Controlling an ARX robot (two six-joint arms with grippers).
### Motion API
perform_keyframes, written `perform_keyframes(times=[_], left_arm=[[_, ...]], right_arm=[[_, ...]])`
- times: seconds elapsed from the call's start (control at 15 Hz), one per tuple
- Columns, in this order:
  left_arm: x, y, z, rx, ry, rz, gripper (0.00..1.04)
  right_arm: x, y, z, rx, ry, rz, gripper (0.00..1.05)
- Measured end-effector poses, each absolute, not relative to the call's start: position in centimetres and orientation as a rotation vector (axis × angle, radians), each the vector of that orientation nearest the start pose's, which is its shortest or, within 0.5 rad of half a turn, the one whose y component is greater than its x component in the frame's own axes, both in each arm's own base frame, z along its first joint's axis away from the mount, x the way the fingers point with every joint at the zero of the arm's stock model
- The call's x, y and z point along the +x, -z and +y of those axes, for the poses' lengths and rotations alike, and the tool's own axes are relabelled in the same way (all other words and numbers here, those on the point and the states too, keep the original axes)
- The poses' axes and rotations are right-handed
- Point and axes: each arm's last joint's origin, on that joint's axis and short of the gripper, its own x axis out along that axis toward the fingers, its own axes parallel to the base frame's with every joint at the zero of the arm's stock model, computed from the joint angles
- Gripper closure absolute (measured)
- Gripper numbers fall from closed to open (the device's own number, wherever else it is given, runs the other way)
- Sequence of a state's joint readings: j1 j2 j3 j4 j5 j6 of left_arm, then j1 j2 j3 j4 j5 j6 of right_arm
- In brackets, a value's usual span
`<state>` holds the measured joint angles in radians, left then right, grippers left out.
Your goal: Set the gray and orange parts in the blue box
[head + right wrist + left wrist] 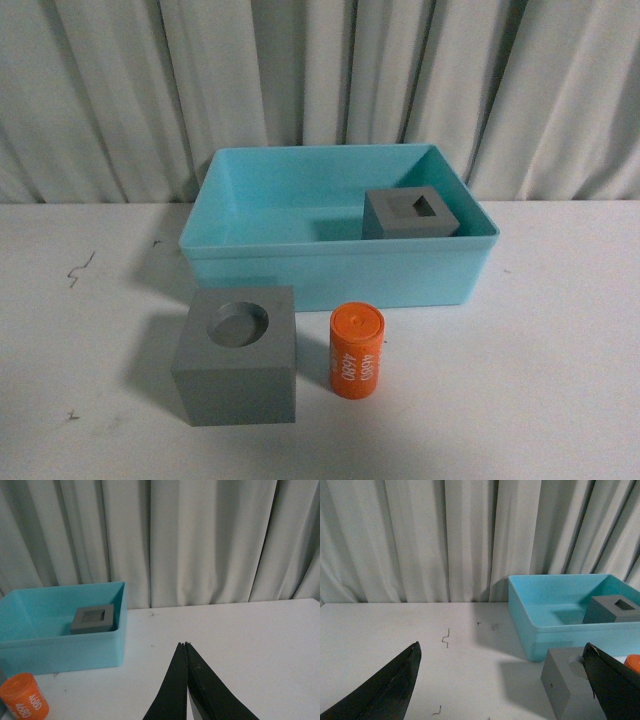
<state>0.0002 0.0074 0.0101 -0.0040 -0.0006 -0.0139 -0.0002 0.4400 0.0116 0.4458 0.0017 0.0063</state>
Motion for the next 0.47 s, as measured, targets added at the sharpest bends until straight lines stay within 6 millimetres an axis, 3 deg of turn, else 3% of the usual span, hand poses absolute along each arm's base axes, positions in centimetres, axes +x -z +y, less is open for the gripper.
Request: perform_keyframes(times=[0.47], left_arm=[[9.75,-16.6,0.0,-0.014,-0.001,0.001,0.07]], right_arm=[[11.6,-17.02,-0.01,0.006,0.002,-0.01,1.03]])
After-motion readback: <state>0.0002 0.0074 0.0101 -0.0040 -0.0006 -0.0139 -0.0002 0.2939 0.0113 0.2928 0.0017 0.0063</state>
